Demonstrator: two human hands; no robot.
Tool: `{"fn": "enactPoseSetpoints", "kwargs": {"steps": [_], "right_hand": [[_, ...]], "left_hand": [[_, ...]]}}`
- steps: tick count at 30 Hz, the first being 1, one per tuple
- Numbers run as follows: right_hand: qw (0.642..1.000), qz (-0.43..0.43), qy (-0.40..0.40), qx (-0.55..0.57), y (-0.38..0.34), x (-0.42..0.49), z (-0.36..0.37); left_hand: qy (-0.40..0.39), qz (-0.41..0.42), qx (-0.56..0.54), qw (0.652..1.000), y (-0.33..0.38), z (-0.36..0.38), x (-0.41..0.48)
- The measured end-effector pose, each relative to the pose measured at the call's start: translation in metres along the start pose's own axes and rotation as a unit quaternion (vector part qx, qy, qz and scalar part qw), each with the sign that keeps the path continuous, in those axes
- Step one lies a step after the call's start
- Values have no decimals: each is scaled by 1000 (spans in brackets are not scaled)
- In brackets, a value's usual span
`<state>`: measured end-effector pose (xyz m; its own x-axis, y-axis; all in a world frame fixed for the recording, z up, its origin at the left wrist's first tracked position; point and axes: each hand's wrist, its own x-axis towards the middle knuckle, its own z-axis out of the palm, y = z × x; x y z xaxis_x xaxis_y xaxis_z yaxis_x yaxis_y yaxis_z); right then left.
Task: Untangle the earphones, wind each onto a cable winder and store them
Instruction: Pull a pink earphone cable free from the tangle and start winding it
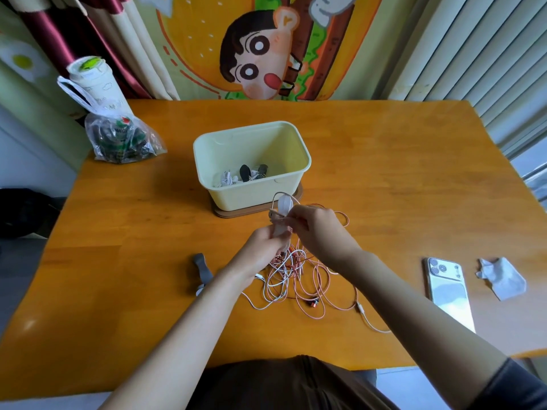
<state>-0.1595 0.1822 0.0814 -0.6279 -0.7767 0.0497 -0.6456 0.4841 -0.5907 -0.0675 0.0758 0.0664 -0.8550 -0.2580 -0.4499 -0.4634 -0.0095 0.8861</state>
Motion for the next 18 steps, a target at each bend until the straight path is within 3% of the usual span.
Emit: {"fn": "enactPoseSetpoints", "kwargs": {"steps": [5,11,18], "right_hand": [[998,-3,22,-56,-1,-3,-1],[997,51,51,12,-8,-3,-7],[994,32,94,50,-10,-6,-10]], "left_hand": [[19,13,-15,1000,2,-1,-2],[56,16,-47,997,5,1,-4],[60,8,-120,991,7,1,-6]]}}
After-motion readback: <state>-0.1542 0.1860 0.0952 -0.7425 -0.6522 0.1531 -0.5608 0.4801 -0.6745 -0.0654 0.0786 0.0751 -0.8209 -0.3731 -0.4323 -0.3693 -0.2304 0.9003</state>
